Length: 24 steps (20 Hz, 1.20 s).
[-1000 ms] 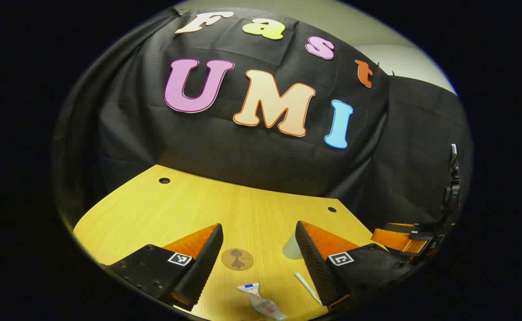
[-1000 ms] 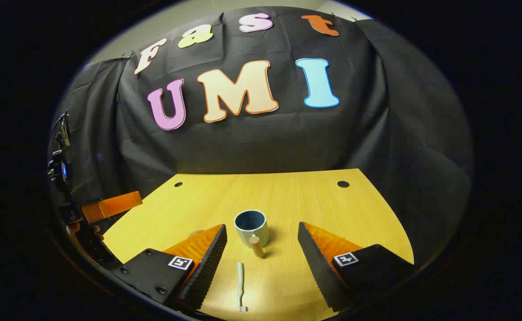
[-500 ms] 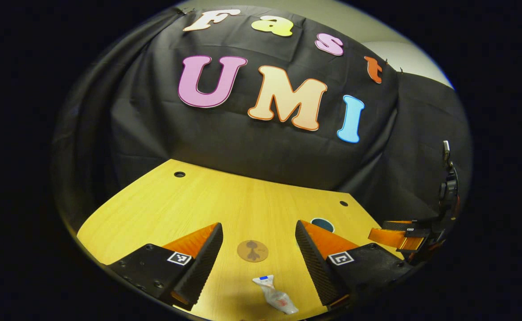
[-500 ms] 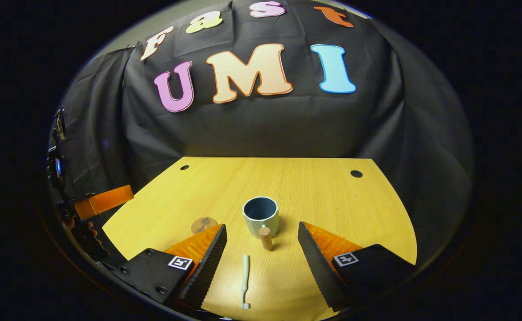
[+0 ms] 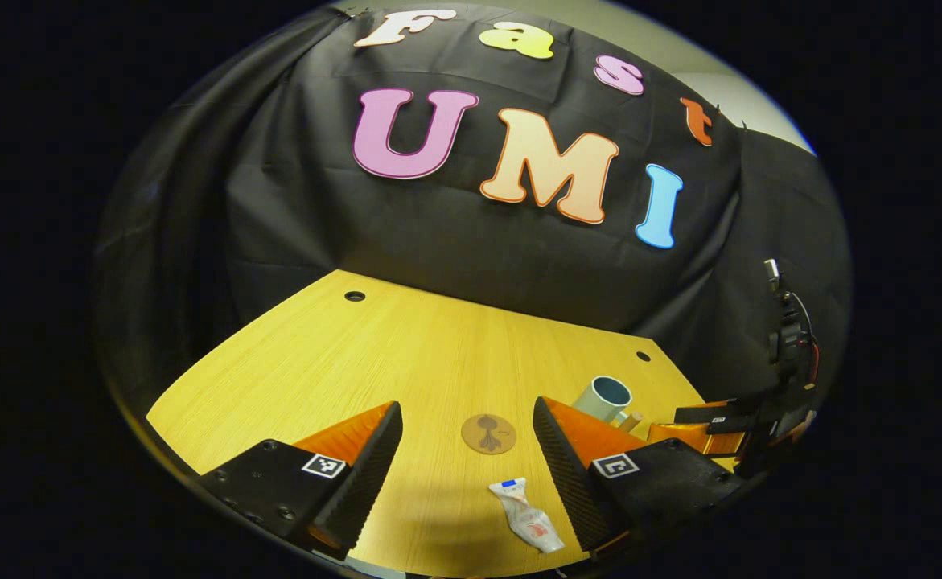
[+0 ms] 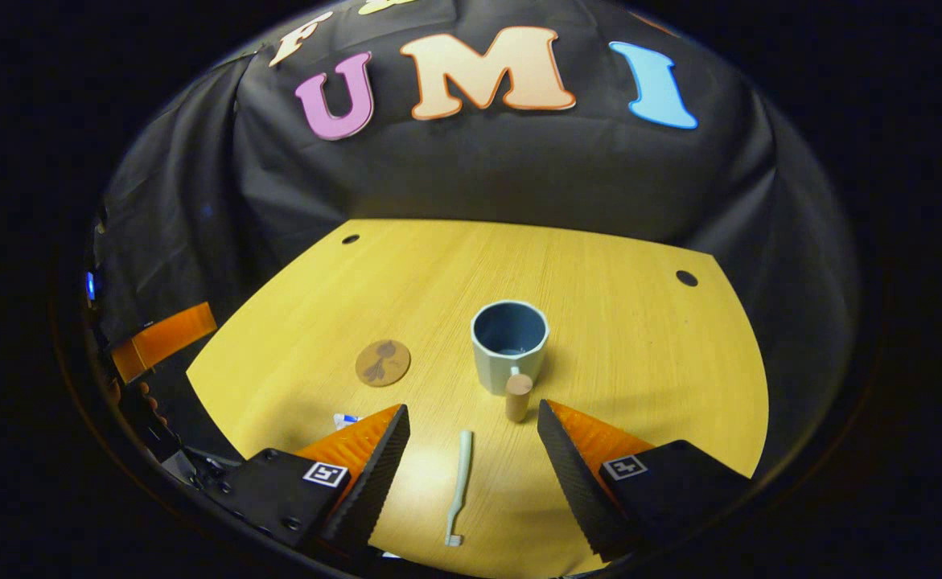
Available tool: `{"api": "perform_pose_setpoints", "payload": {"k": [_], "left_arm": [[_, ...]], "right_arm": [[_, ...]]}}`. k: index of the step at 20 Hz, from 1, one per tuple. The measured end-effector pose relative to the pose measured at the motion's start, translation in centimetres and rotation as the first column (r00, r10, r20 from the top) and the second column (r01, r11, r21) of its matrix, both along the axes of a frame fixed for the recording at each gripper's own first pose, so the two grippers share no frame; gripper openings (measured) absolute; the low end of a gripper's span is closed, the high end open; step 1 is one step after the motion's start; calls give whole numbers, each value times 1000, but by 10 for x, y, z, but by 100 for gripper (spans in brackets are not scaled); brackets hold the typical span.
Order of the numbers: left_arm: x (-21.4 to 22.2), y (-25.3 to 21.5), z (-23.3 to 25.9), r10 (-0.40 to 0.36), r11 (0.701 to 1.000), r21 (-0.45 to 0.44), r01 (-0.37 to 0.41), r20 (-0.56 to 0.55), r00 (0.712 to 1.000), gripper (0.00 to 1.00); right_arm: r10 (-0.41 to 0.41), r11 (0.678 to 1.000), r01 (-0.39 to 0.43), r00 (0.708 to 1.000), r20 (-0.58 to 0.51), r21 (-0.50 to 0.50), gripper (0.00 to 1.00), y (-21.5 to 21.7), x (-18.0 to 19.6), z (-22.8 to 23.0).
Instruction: Put the toothbrush and toothpaste on the desktop into the cup, then pick up the cup and place it on the coaster on the desktop.
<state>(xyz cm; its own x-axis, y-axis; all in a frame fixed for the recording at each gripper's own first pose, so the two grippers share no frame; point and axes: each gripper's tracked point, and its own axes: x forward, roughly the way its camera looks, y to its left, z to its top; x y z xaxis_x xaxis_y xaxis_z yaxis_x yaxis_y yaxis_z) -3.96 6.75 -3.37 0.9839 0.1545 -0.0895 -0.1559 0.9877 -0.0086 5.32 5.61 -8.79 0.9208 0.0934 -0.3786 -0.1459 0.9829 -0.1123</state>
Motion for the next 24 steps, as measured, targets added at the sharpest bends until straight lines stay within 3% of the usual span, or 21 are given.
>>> {"api": "perform_pose_setpoints", "payload": {"k": [2,3,7,10,11,12,15,16,17,20,22,24], "left_arm": [[-4,7,-6,14,1000,0,-14,-14,1000,95],[-6,10,-8,21,1000,0,-21,-23,1000,95],[-13,24,-18,57,998,-10,-58,-52,997,95],[-18,35,-24,90,996,-14,-92,-69,993,95],[-19,38,-26,104,994,-14,-105,-76,992,95],[-22,40,-28,114,993,-16,-116,-80,990,95],[-21,43,-34,124,991,-43,-129,-96,988,95],[-20,44,-38,127,990,-51,-133,-108,986,95],[-21,48,-41,140,988,-51,-147,-123,982,95],[-23,56,-49,173,982,-56,-182,-139,975,95],[-27,61,-54,180,978,-79,-194,-154,972,95],[-27,66,-55,189,974,-96,-206,-160,969,95]], "right_arm": [[15,1000,-16,998,-59,-20,94,7,4,-15],[23,999,-25,997,-80,-27,99,11,7,-21],[48,997,-58,983,-178,-52,99,21,17,-46],[37,995,-62,961,-274,-82,91,17,24,-70],[28,994,-58,952,-304,-93,96,14,26,-76],[17,993,-54,943,-334,-103,87,11,28,-83],[-17,992,-36,914,-404,-123,88,5,36,-101],[-28,992,-27,906,-423,-123,76,4,39,-105],[-35,992,-23,898,-438,-126,74,3,41,-109],[-61,989,-10,884,-464,-149,77,-1,47,-116],[-70,989,-1,875,-479,-145,61,1,50,-120],[-87,987,9,868,-488,-160,56,-2,52,-123]]}}
